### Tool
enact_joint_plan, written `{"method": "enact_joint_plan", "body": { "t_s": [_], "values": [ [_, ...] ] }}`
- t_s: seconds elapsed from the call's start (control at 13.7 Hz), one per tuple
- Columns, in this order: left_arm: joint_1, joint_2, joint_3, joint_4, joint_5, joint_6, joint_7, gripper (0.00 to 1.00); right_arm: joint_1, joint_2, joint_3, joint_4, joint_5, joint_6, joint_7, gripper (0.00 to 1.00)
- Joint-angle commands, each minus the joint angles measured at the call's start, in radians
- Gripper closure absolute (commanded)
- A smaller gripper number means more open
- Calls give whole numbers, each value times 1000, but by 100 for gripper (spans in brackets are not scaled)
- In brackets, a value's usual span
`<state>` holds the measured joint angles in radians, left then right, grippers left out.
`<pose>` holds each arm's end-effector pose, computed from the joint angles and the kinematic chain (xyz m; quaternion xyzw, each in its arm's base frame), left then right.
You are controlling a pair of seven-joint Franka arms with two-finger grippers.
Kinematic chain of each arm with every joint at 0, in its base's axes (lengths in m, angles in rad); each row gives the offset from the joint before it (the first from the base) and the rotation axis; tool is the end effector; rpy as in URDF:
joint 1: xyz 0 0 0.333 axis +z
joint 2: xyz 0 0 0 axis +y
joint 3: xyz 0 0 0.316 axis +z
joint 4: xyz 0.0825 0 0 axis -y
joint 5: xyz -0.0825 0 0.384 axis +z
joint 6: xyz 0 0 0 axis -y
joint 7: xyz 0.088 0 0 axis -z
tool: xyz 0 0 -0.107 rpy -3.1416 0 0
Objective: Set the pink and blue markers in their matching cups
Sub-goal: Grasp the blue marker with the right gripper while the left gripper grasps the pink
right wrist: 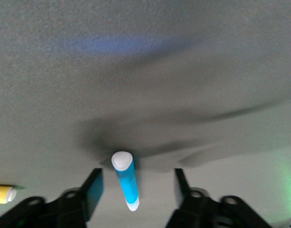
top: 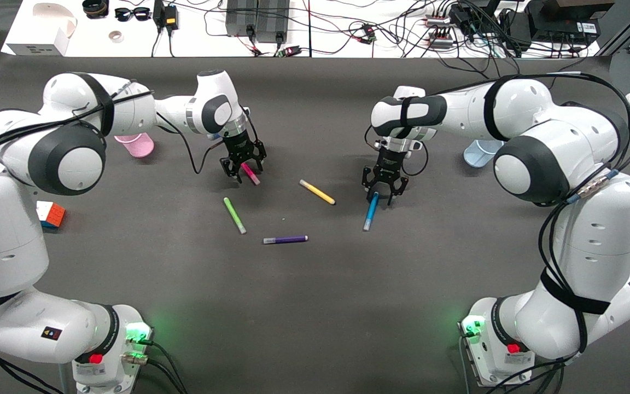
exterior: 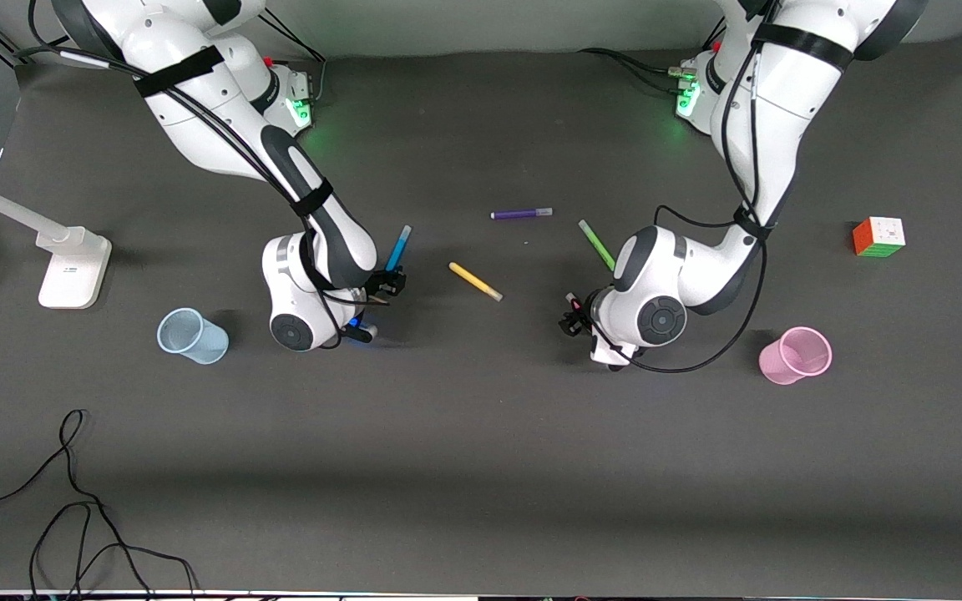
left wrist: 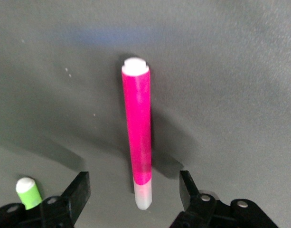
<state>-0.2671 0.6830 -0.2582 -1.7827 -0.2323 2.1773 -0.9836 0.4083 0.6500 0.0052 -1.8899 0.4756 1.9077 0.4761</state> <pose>0.5417 -0.3152 0.1650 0.9248 0.3128 -0.2144 0.0298 0.4965 0.2539 0.1311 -0.9184 0.1720 0.3540 0.0403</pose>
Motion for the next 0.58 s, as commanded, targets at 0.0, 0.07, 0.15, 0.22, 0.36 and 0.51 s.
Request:
{"method": "enact_joint_plan", "body": {
  "t_s": [0.0,0.07,0.15,0.22,0.36,0.51],
  "values": [
    [-17,0,8,12,-16,-5,-29,28,-3,-20,-7,-18,28,14,6,90],
    [-17,0,8,12,-16,-5,-29,33,-6,-18,-7,-18,28,14,3,99],
    [-17,0,8,12,-16,-8,-29,35,-8,-16,-7,-18,28,14,2,100],
    [-15,-2,8,12,-16,-8,-27,38,-9,-16,-10,-18,28,14,2,100],
    [-17,-2,8,12,-16,-8,-27,54,-11,-32,-13,-14,28,-4,2,100],
    [-17,-2,7,12,-16,-10,-27,81,-35,-73,-21,11,21,-86,1,100]
  ]
}}
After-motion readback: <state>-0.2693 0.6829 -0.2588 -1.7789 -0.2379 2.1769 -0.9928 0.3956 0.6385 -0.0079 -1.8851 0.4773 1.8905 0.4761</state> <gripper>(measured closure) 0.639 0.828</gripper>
